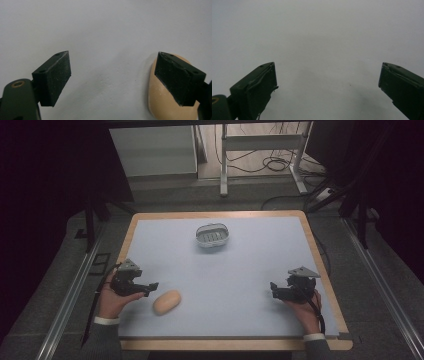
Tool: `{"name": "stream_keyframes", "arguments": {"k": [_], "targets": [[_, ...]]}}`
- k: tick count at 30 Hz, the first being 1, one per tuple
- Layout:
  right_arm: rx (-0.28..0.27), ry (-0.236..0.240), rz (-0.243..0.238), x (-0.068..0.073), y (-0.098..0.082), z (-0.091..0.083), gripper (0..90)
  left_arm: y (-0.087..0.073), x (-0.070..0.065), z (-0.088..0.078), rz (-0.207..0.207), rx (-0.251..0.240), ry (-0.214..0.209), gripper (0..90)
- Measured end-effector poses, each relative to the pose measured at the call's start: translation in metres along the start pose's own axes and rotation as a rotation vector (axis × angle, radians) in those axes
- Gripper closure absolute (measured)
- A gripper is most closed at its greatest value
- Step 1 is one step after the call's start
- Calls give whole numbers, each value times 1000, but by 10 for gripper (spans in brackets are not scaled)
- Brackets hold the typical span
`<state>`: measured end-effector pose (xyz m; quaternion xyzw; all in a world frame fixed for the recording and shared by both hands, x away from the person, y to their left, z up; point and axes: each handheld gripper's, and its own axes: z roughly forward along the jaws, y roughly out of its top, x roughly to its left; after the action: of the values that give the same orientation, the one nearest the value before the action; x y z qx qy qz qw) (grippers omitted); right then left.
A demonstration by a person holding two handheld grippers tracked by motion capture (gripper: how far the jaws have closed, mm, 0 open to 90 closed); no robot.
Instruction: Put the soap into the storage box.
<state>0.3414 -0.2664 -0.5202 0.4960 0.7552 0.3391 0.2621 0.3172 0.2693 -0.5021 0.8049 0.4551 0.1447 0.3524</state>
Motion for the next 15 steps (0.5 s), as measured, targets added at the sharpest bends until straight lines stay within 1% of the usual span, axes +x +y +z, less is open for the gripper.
{"name": "stream_keyframes", "arguments": {"k": [1,2,3,6,7,8,10,11,12,13,15], "targets": [[0,10,-5,-1,-1,-1,17,0,0,0,0,0,0,140],[0,10,-5,-1,-1,-1,17,0,1,0,-1,1,5,140],[-1,21,-1,-1,-2,-2,18,0,1,0,-2,2,8,141],[-9,26,-4,-3,-6,-7,30,1,1,0,-4,1,10,141],[-15,43,3,-4,-8,-10,43,2,0,-1,0,-1,13,141],[-15,43,3,-4,-8,-10,43,2,0,-1,0,-1,13,141],[-35,59,32,-7,-8,-14,43,0,0,-1,9,0,10,141],[-46,69,47,-8,-8,-16,43,-1,1,-2,5,-1,8,141],[-46,69,47,-8,-8,-16,43,-1,1,-2,5,-1,8,142],[-67,88,69,-9,-9,-19,44,-2,2,-4,-7,-5,10,145],[-75,93,69,-9,-9,-21,45,-3,3,-5,-7,-4,13,146]]}}
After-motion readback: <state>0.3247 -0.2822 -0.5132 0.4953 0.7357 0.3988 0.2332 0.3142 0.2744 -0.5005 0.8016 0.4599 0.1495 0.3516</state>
